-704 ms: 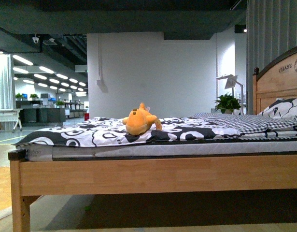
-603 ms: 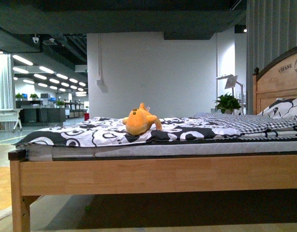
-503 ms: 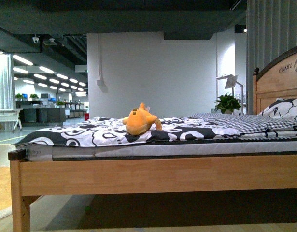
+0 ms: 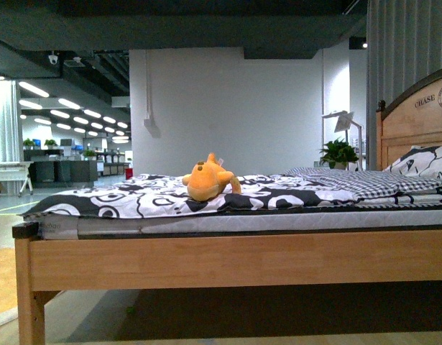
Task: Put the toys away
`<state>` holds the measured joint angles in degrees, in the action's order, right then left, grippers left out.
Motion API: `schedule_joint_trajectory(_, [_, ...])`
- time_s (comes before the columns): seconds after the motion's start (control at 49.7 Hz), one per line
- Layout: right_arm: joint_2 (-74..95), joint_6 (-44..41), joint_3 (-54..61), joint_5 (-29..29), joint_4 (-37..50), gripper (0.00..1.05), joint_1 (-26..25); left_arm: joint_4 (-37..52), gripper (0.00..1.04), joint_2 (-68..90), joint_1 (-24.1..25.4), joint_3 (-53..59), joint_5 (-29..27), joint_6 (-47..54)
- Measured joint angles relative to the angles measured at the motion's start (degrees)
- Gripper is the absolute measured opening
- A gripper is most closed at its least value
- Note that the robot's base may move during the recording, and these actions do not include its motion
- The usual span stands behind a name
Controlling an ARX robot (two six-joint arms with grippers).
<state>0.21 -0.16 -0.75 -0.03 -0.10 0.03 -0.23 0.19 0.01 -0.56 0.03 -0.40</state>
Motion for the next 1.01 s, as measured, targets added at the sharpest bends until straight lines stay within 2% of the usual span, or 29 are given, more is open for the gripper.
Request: schedule_joint_trajectory(1.005, [0.00, 0.00, 0.00, 0.00, 0.00, 1.04, 0.00, 0.00, 0.99, 0.00, 0.00, 0.00, 0.00, 0.00])
